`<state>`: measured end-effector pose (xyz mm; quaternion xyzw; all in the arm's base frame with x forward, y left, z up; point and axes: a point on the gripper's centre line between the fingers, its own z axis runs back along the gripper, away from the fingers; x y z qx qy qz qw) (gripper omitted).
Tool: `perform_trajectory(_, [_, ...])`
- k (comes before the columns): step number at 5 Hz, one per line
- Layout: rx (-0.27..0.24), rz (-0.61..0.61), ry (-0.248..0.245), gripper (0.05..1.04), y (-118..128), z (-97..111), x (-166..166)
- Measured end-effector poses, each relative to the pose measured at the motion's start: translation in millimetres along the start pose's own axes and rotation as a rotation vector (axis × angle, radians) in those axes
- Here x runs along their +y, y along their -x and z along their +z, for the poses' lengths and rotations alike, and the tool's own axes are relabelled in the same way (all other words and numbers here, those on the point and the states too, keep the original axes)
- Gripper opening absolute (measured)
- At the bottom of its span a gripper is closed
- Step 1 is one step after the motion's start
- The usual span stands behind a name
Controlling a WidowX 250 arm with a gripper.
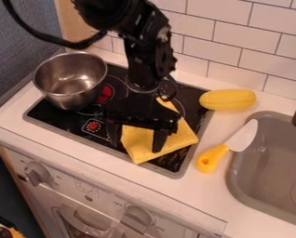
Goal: Moved the cloth to the right bottom corner of the burner
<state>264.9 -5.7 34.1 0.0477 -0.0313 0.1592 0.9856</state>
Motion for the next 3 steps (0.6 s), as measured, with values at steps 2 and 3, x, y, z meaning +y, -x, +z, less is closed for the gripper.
perform_trajectory(2, [-0.100, 0.030, 0.024, 0.999, -12, 44, 1])
perform_trajectory(3, [-0.167, 0.024, 0.049, 0.999, -14, 68, -3])
